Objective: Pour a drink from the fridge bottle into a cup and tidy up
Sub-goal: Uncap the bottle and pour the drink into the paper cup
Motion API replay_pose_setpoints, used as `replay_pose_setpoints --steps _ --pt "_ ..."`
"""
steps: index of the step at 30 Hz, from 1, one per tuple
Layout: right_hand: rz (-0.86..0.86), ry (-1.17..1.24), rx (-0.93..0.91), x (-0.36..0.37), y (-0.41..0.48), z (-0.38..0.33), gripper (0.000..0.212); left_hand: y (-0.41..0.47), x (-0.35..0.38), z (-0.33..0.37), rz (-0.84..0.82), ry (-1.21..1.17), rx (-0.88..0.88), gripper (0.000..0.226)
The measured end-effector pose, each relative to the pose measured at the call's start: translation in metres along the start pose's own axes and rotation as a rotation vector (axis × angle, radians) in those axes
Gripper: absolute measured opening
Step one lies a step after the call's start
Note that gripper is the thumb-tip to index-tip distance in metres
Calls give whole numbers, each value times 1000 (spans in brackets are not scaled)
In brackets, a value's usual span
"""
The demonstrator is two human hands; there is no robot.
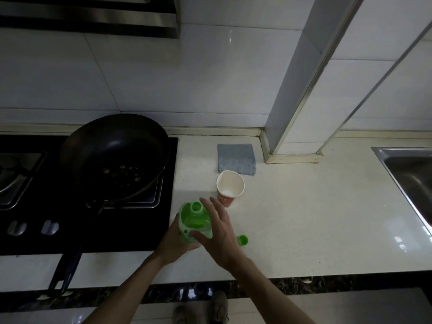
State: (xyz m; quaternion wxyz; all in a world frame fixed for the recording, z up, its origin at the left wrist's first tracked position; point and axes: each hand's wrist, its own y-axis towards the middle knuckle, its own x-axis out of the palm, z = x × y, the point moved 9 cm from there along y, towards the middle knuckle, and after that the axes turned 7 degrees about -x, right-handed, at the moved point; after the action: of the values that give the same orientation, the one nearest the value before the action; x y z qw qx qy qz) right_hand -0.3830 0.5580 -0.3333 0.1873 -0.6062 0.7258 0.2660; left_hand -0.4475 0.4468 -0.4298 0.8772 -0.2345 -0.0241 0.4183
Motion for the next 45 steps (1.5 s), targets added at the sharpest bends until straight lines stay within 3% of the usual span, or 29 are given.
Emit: replay_pose_setpoints --steps 9,15,22,30,35,38,45 --pt "56 124 -46 -15 12 2 73 -9 -16 20 82 -31 48 81" --pt "124 385 -58 -33 25 -20 58 -33 -46 48 129 59 104 93" --pt "161 685 64 -32 30 -10 47 -48 -63 83 315 359 81 93" --pt "186 946 239 -15 28 -1 50 -50 -67 106 410 600 76 79" --pt "150 1087 325 0 27 4 52 -50 -68 111 445 806 -67 86" --pt "178 1109 360 4 31 5 59 -50 -66 116 453 835 -81 91" --pt "222 1175 439 12 33 13 41 -42 -68 118 434 833 -114 94"
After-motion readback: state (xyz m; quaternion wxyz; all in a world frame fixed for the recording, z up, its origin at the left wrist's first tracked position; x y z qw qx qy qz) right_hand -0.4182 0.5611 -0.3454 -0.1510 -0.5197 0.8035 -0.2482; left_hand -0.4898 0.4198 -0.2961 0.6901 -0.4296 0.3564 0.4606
